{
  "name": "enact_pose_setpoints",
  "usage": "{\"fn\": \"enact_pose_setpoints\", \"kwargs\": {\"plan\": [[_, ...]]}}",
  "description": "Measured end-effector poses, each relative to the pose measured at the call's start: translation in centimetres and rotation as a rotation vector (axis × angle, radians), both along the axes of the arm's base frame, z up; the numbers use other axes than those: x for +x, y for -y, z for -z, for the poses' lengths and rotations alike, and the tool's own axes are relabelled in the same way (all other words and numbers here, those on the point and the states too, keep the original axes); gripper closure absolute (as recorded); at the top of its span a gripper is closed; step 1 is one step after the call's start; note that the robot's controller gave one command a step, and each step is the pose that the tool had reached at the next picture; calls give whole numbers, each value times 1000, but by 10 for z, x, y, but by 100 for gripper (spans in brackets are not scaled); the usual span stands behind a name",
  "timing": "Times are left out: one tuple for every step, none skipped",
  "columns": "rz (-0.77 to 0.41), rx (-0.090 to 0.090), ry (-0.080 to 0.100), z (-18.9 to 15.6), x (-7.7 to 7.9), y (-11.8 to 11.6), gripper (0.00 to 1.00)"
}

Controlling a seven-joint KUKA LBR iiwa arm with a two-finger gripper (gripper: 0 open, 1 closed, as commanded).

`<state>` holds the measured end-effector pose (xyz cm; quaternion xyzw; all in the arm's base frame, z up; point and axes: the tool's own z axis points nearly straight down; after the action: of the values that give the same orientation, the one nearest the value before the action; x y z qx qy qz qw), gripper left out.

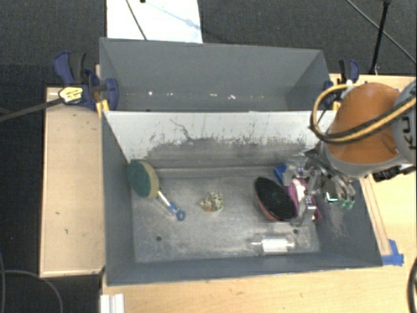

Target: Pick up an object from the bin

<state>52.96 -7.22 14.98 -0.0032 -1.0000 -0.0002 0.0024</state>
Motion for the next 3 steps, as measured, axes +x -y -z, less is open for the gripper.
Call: {"fn": "enact_pose_setpoints", "kwargs": {"plan": [[266, 0, 11, 74, 2, 25, 0], [290, 3, 12, 76, -21, -59, 0], [292, -1, 11, 76, -21, -54, 100]]}}
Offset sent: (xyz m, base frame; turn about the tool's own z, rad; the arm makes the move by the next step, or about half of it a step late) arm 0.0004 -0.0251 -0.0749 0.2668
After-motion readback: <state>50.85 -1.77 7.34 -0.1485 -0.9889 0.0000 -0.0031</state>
